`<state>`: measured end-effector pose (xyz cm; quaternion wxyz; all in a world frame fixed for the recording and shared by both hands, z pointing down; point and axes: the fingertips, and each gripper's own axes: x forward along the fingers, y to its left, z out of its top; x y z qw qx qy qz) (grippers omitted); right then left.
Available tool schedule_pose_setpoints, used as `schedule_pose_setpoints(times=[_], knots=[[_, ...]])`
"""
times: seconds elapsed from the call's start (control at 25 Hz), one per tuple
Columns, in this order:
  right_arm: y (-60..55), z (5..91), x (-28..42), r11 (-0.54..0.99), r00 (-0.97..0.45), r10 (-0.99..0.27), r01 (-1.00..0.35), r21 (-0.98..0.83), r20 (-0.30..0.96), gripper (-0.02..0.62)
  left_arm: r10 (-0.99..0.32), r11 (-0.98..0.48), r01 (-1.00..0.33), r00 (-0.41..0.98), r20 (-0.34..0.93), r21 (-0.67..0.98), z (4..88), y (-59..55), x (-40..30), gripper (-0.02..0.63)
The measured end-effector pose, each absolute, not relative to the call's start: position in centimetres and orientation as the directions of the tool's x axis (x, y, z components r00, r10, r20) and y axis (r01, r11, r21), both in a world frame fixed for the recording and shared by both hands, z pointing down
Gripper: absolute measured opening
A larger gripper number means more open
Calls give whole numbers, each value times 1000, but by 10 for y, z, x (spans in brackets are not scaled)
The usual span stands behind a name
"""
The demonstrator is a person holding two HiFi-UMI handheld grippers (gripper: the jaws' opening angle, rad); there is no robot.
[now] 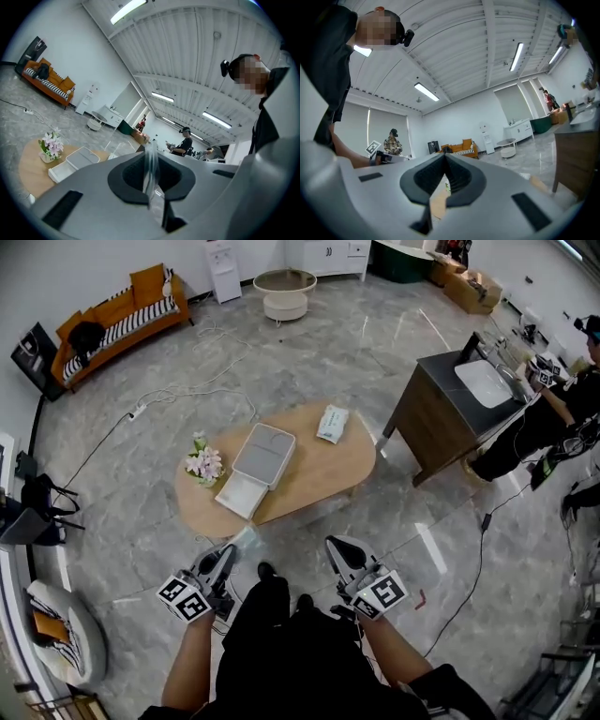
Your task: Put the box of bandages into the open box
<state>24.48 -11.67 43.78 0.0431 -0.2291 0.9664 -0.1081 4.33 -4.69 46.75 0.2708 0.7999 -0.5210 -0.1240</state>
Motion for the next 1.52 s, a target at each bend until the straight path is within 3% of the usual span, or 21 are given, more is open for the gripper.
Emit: schedule_pose_setpoints(times=[0.32, 0.84, 1.16, 1.52], knots=[[-199, 460, 196, 869, -900, -434, -431, -241, 46, 12, -899, -270, -733, 424, 109, 624, 508, -120, 2, 29], [-310, 493, 50, 942, -947, -249, -286, -177, 201, 12, -922, -163, -685, 362, 138, 710, 577, -223, -114, 29], [-350, 530, -18, 970, -952, -151, -195, -147, 267, 12, -908, -72, -654, 356, 222, 753, 648, -240, -142, 29], [-392, 603, -56, 987, -943, 14, -40, -157, 333, 12, -851, 105, -662, 327, 411, 742, 748, -257, -143, 29]])
